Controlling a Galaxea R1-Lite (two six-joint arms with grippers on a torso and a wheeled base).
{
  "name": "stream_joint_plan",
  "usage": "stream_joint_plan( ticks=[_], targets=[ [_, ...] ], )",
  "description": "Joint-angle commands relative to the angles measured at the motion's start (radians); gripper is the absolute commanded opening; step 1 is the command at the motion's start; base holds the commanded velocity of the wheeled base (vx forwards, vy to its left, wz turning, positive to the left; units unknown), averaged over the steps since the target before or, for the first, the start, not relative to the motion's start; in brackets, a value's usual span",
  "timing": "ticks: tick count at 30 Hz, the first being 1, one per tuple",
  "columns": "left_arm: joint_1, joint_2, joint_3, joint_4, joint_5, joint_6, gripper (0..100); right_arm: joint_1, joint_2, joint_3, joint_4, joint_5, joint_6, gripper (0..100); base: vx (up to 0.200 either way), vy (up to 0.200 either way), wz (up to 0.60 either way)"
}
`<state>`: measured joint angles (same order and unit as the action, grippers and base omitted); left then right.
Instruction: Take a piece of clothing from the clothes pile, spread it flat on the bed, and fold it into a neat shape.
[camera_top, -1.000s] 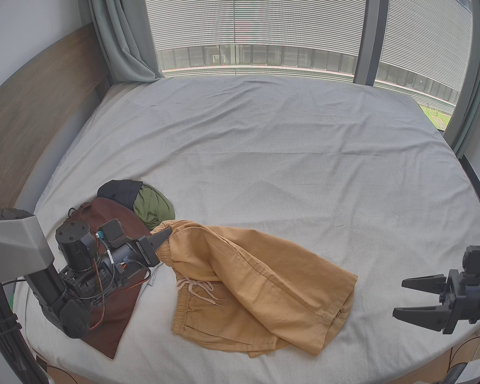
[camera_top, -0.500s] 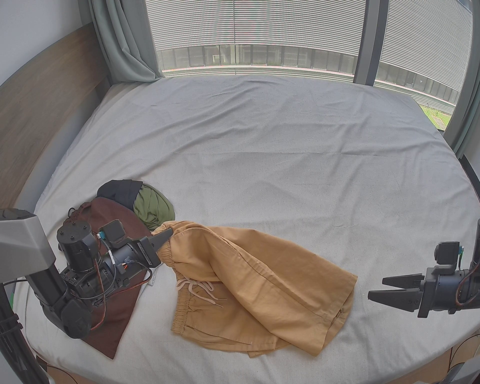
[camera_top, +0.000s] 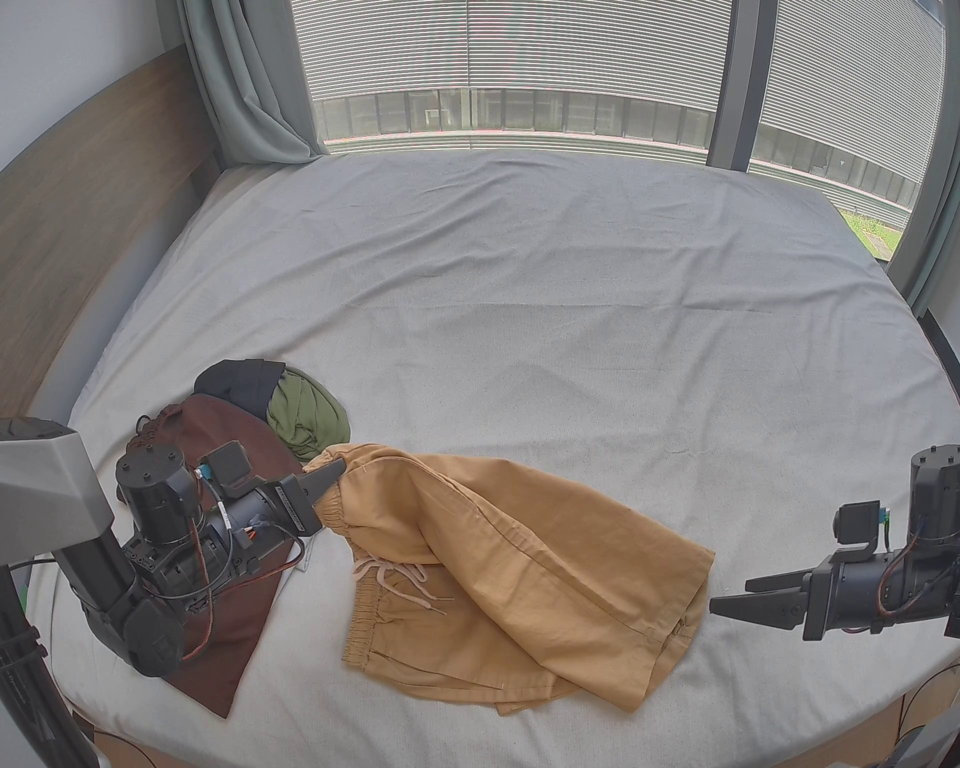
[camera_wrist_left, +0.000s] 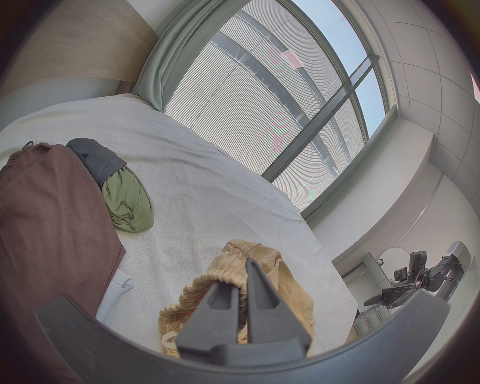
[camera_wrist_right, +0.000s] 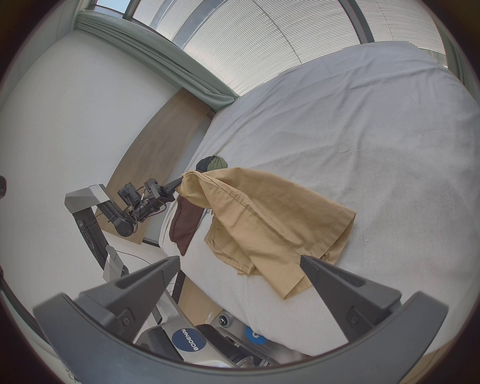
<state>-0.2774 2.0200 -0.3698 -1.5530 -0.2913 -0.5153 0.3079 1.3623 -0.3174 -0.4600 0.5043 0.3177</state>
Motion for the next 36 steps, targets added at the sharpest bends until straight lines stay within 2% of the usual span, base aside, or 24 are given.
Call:
stream_joint_plan(
  ticks=[1,13,27,36],
  targets=[
    [0.0,0.002,0.0,-0.002,0.0,0.0,0,0.0,0.055,0.008,-0.016,0.0,0.0,100,0.0,0.0,0.0],
    [0.003,0.002,0.0,-0.002,0.0,0.0,0,0.0,0.146,0.026,-0.068,0.02,0.001,100,0.0,0.0,0.0],
    [0.001,0.006,0.0,-0.002,0.0,0.0,0,0.002,0.31,0.097,-0.256,0.033,0.001,100,0.0,0.0,0.0],
    [0.001,0.014,0.0,-0.002,0.0,0.001,0,0.002,0.36,0.098,-0.272,0.036,0.001,100,0.0,0.0,0.0]
  ],
)
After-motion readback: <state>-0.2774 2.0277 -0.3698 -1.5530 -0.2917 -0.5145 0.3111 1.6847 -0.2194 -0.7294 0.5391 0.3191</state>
